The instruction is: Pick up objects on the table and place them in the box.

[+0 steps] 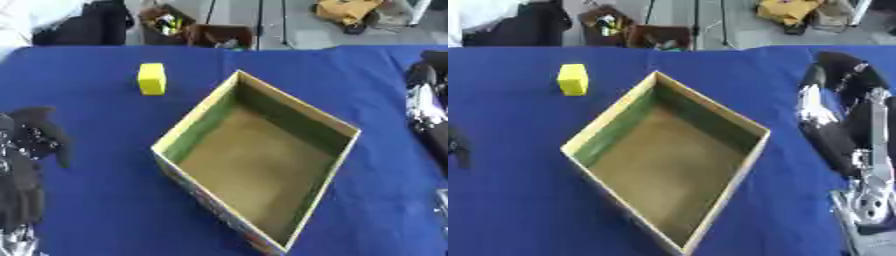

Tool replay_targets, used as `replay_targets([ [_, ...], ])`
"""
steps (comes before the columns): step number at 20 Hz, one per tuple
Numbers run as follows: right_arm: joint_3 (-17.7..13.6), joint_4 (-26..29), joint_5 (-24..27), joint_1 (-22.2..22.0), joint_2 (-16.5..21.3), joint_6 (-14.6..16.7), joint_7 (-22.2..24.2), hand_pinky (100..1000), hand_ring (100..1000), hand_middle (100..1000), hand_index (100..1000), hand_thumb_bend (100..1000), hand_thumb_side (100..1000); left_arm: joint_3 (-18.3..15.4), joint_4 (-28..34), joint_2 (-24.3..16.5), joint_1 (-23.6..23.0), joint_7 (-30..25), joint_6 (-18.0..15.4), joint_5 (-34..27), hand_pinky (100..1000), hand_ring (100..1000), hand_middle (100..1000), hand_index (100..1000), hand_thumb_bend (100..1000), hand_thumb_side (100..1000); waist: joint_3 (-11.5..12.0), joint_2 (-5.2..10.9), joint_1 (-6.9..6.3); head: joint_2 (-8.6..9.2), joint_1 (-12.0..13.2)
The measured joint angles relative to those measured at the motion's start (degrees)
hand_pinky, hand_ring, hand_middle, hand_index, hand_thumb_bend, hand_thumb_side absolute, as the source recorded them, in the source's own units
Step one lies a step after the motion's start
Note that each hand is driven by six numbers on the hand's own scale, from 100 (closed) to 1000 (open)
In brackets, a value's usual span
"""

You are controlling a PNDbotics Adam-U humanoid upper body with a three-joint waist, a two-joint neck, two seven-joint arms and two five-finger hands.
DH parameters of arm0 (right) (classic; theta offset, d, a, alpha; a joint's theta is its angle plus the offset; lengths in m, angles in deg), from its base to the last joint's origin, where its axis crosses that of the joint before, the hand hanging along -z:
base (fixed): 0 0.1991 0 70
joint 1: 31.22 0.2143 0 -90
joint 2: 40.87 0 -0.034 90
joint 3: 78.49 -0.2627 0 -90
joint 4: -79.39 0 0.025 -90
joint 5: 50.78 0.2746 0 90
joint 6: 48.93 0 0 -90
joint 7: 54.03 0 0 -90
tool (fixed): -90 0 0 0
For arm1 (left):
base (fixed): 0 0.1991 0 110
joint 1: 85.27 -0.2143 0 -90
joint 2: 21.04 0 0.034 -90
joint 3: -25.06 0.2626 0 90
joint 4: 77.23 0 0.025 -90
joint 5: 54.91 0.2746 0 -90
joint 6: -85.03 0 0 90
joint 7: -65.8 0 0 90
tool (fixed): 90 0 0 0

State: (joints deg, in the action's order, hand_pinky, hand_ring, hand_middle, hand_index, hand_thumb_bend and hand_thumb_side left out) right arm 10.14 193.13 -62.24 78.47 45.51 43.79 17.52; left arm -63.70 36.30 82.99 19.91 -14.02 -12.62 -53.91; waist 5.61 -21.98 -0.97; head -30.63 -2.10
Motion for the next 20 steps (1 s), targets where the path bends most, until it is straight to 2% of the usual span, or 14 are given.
replay_targets([
  [12, 0.0, 0.0, 0.0, 0.0, 0.0, 0.0, 0.01, 727, 678, 610, 740, 100, 414, 0.0, 0.0, -0.11, 0.15, -0.03, 0.06, 0.05, 205, 401, 417, 648, 100, 974, 0.22, 0.0, -0.01, -0.02, -0.07],
  [14, 0.0, 0.0, 0.0, -0.04, 0.0, 0.0, 0.02, 727, 678, 610, 740, 100, 415, -0.05, 0.0, -1.0, 0.88, -0.02, 0.04, 0.38, 223, 423, 445, 688, 100, 935, 0.25, 0.01, -0.14, -0.03, -0.12],
  [17, -0.01, 0.0, -0.05, -0.22, 0.04, 0.0, 0.02, 728, 678, 610, 740, 100, 416, -0.51, 0.0, -3.9, 3.38, -0.9, 0.11, 2.03, 263, 459, 502, 805, 100, 900, 0.27, 0.01, -0.85, -0.03, -0.33],
  [18, -0.01, 0.0, -0.07, -0.45, 0.06, 0.0, 0.02, 728, 679, 610, 740, 100, 416, -0.82, 0.0, -5.08, 4.35, -1.43, 0.05, 2.68, 301, 487, 544, 838, 100, 898, 0.28, 0.02, -0.99, -0.02, -0.47],
  [20, -0.01, 0.0, -0.12, -0.62, 0.09, -0.01, 0.04, 728, 679, 610, 740, 100, 416, -1.48, 0.0, -7.67, 6.68, -2.72, -0.05, 4.25, 308, 493, 551, 840, 100, 896, 0.28, 0.02, -1.03, 0.0, -0.65],
])
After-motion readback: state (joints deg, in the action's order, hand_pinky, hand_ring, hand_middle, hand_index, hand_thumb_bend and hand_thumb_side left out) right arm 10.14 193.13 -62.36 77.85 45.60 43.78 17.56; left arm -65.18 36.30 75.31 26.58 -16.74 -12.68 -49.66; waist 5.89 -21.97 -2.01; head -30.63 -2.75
